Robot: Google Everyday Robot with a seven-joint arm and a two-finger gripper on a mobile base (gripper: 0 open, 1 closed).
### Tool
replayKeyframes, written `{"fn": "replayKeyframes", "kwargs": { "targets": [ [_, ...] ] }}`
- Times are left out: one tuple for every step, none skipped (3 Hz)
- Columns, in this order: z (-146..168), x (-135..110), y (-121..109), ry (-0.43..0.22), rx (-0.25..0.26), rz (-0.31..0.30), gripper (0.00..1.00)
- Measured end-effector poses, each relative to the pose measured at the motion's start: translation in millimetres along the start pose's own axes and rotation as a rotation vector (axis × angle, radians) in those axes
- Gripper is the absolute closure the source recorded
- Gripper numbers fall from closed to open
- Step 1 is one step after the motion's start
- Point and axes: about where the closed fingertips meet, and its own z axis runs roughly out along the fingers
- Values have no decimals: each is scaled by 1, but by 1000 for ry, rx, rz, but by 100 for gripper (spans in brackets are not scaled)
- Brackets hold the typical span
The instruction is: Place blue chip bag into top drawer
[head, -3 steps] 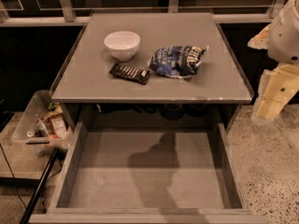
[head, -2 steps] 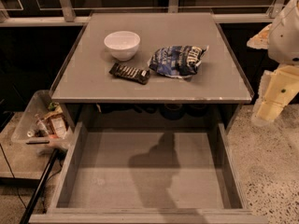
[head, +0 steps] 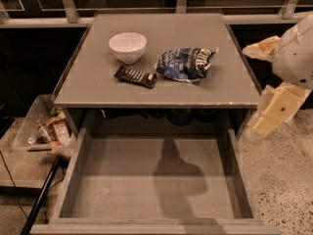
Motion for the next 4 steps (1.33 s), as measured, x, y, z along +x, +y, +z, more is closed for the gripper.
{"fn": "replayKeyframes", "kwargs": {
  "targets": [
    [13, -17, 7, -160, 22, 25, 0],
    [33, -60, 0, -240, 93, 41, 0],
    [31, -64, -13, -252, 144, 56, 0],
    [31, -64, -13, -252, 143, 55, 0]
  ]
}}
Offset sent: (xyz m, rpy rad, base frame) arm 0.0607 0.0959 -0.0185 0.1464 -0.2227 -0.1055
